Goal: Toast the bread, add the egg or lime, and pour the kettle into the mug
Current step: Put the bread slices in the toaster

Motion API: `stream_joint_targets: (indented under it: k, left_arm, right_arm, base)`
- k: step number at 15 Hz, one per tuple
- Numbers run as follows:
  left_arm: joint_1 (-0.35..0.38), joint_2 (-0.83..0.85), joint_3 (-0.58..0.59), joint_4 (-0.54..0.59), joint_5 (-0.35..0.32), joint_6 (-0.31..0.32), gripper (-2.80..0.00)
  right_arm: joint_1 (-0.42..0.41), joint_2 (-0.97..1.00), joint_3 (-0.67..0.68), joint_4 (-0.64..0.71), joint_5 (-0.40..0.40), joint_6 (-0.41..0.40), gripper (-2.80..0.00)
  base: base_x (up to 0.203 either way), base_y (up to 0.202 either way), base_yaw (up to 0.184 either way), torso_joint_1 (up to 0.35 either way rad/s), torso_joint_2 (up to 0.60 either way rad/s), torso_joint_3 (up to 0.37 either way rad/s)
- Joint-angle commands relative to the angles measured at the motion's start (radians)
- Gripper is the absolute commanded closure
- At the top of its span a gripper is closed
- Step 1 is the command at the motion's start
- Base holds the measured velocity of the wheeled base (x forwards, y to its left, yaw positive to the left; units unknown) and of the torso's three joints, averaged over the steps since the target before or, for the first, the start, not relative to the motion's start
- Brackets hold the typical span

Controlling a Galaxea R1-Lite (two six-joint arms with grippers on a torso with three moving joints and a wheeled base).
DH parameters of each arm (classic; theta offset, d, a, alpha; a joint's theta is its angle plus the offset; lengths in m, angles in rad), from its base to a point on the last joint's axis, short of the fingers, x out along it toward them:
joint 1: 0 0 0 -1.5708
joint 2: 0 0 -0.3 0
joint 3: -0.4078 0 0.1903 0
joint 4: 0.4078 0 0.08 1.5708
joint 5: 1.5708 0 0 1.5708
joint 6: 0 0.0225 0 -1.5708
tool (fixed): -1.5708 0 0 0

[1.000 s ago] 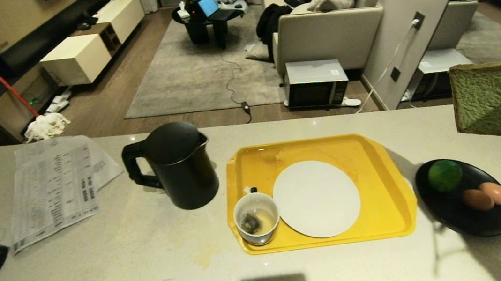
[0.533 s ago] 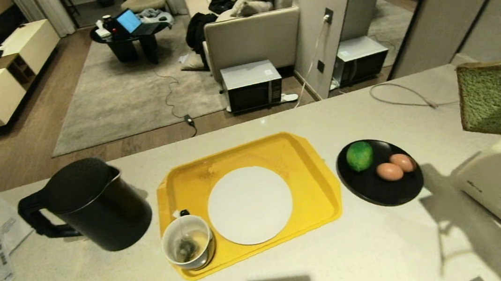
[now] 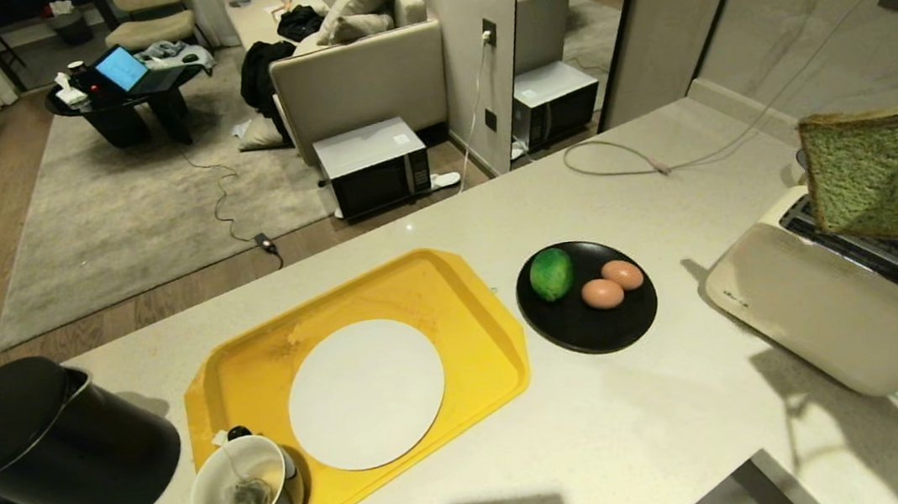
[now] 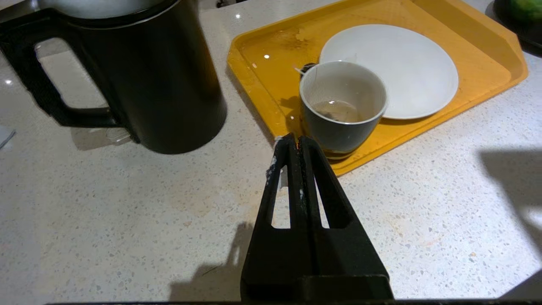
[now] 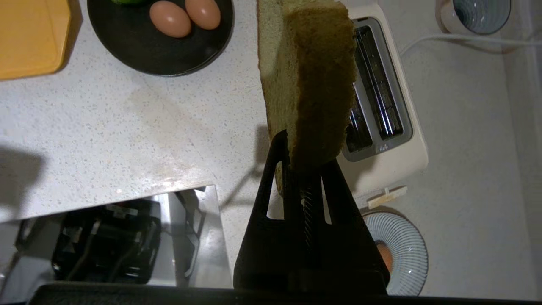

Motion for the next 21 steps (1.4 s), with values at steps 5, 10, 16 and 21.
stream_joint_targets:
  k: [5, 10, 16, 21]
  left_arm:
    - [0.0, 0.0, 0.0, 0.0, 0.0, 0.0, 0.0]
    - [0.0, 0.0, 0.0, 0.0, -0.001, 0.0, 0.0]
    - [0.0, 0.0, 0.0, 0.0, 0.0, 0.0, 0.0]
    - [0.0, 0.0, 0.0, 0.0, 0.0, 0.0, 0.0]
  right_arm:
    - [-0.019, 0.164, -0.103, -0.059, -0.085, -0.098, 0.0]
    - [-0.141, 0.285, -0.143, -0.126, -0.114, -0.197, 0.0]
    - [-0.249, 0.37, -0.144, -0.162, -0.091, -0.245, 0.0]
    - [-0.268, 0.379, -0.141, -0.159, -0.071, -0.253, 0.0]
  base:
    - [0.0, 0.0, 0.0, 0.0, 0.0, 0.0]
    - [0.0, 0.0, 0.0, 0.0, 0.0, 0.0]
    - [0.0, 0.0, 0.0, 0.0, 0.0, 0.0]
    - [0.0, 0.0, 0.0, 0.0, 0.0, 0.0]
